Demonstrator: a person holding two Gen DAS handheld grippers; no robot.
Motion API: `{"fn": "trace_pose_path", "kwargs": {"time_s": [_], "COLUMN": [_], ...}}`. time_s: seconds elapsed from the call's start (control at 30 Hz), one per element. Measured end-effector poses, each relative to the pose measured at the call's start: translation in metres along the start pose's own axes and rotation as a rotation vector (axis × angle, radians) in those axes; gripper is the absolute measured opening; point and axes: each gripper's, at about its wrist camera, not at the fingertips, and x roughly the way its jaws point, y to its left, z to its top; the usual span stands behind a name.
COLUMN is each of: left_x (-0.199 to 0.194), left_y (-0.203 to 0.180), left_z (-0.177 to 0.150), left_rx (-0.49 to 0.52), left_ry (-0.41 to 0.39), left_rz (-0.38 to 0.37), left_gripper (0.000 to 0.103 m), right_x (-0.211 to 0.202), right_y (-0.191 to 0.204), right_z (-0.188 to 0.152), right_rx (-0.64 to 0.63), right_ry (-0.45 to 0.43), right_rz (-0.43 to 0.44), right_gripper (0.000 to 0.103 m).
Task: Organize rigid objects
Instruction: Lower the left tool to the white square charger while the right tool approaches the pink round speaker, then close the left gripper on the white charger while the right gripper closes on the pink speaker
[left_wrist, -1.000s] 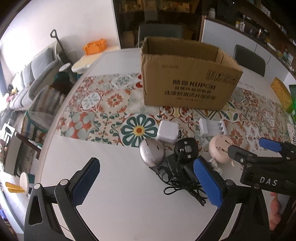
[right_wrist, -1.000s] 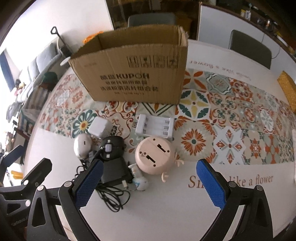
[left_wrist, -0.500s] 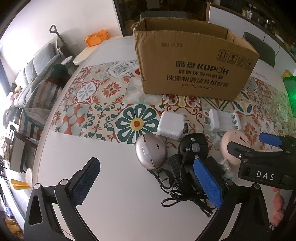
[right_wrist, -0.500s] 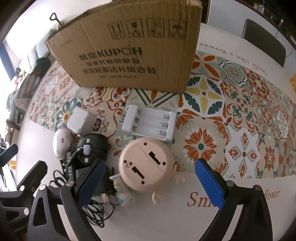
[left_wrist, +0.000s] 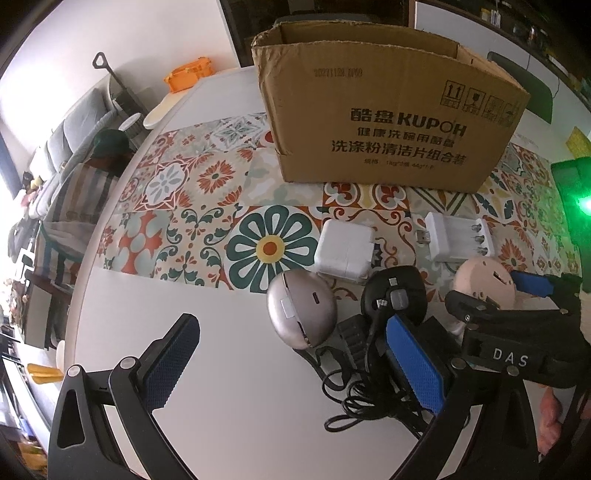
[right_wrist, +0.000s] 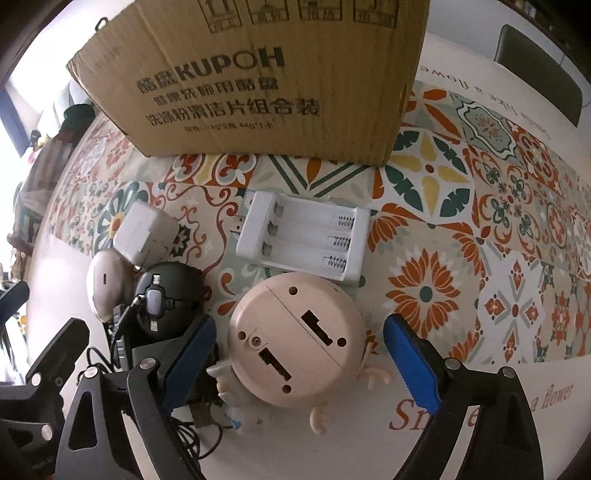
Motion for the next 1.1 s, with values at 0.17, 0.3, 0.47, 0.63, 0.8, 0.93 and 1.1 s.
{"fn": "trace_pose_path", "kwargs": {"time_s": [0.17,0.3,0.47,0.63,0.8,0.93,1.1], "left_x": [0.005,0.007,0.006,0.006,0.008,0.014,0.021], "left_y": [0.0,-0.001,-0.001,0.001,0.003,0.004,-0.002], "left_z": [0.001,0.0,0.002,0.008,0.017,0.028,0.039], "left_rx": [0.006,0.019,0.03,0.025,0.02,0.015,0.062], "left_ry": [0.006,0.001,-0.01,-0.024,-0.021,0.006,0.016], "left_rz": [-0.009,-0.007,-0.013,-0.01,-0.031,-0.038,-0.045], "left_gripper": [0.103,0.103,0.103,0.103,0.103,0.103,0.103], "right_x": [0.013,0.016,0.015,-0.001,-0.028,-0.044,-0.055], "right_y": [0.0,-0.001,-0.003,-0.012,-0.023,-0.028,-0.037], "right_z": [-0.004,-0.007,-0.015,-0.022,-0.023,-0.019,-0.014], "right_rx": [0.007,0.016,0.028,0.066,0.081,0.101,0.121], "right_ry": [0.015,0.001,-0.014,-0.027,-0.042,-0.057,-0.061], "right_rz": [0.003,-0.011,-0.01,0.009,0.014,0.02,0.02], "right_gripper": [0.087,0.076,0.074,0.074,0.074,0.074,0.074]}}
